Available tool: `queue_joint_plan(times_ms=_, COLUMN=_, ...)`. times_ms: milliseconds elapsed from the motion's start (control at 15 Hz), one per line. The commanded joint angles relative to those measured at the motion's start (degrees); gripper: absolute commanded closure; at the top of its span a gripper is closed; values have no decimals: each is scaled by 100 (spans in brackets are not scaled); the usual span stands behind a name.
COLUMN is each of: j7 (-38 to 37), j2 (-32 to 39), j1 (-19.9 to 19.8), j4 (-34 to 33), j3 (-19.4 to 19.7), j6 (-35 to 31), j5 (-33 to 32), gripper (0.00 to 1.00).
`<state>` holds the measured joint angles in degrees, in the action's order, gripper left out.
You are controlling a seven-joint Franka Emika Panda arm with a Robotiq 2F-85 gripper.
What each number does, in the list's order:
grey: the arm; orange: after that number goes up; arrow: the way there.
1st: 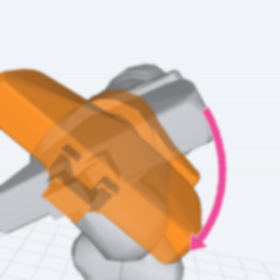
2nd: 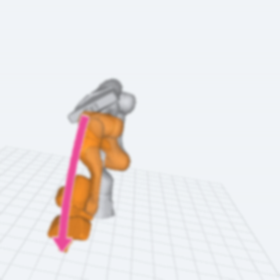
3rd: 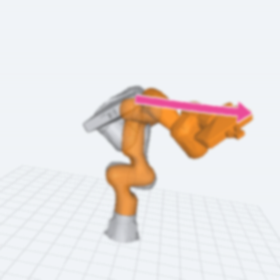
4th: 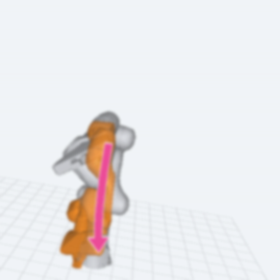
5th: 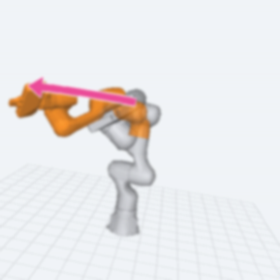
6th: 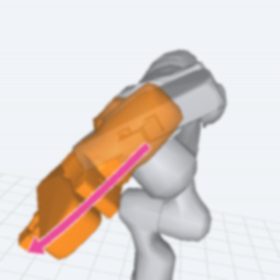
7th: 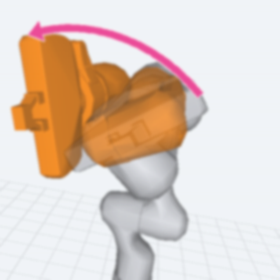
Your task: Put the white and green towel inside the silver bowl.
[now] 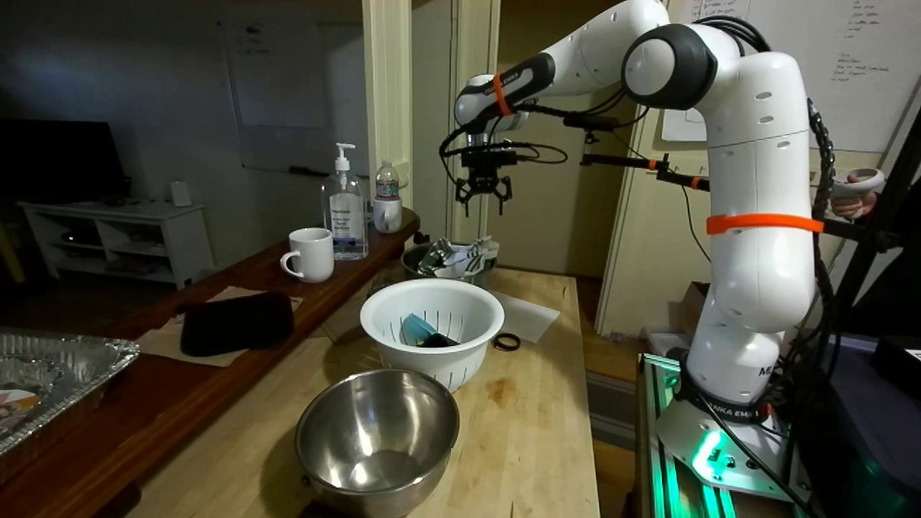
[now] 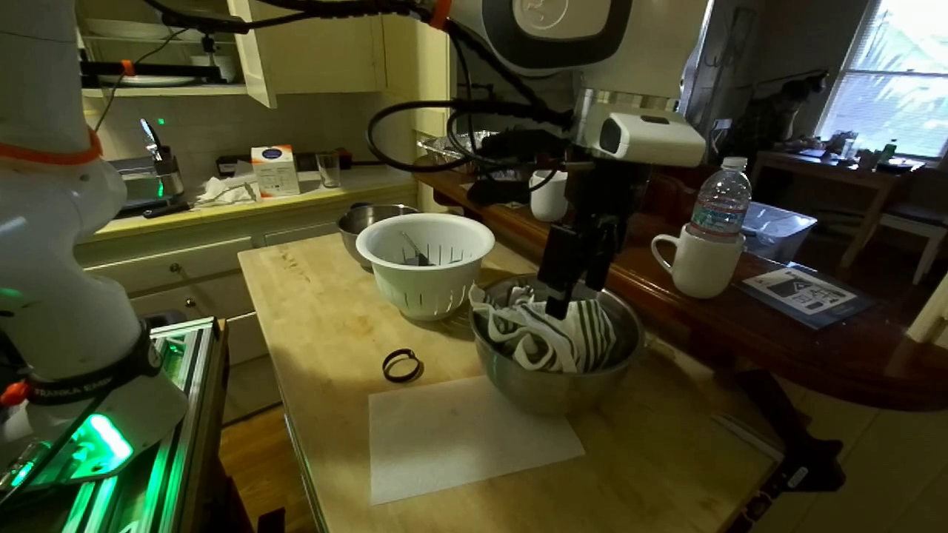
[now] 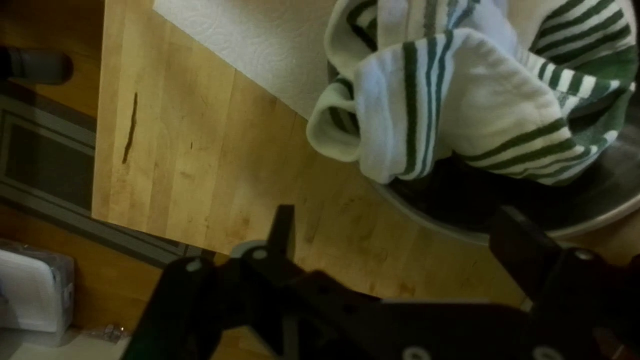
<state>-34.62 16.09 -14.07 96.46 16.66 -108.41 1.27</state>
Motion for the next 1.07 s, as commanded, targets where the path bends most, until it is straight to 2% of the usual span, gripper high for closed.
queue_joint_plan(times_ms=0, j7=-45, j2=-539, j1=38, j4=764, j3=-1, j6=93, j5=59, gripper=0)
queue_joint_plan(times_ms=267, j7=-15, j2=-835, j1=-3, j4=1422, j3=2, j6=6, j5=127, gripper=0)
queue_joint_plan(times_ms=533, j7=62, j2=-912, j1=20, j4=2016, j3=-84, j6=-578, j5=407, gripper=0)
queue_joint_plan(times_ms=600, j7=98, j2=-910, j1=43, j4=2152, j3=-121, j6=-831, j5=470, gripper=3)
queue_joint_plan(times_ms=733, j7=173, j2=-897, j1=79, j4=2350, j3=-196, j6=-1271, j5=603, gripper=10)
queue_joint_plan(times_ms=800, j7=244, j2=-862, j1=93, j4=2416, j3=-243, j6=-1475, j5=695, gripper=22)
queue_joint_plan(times_ms=867, j7=305, j2=-834, j1=110, j4=2452, j3=-278, j6=-1639, j5=767, gripper=39)
queue_joint_plan(times_ms=1000, j7=394, j2=-821, j1=134, j4=2453, j3=-322, j6=-1851, j5=885, gripper=48)
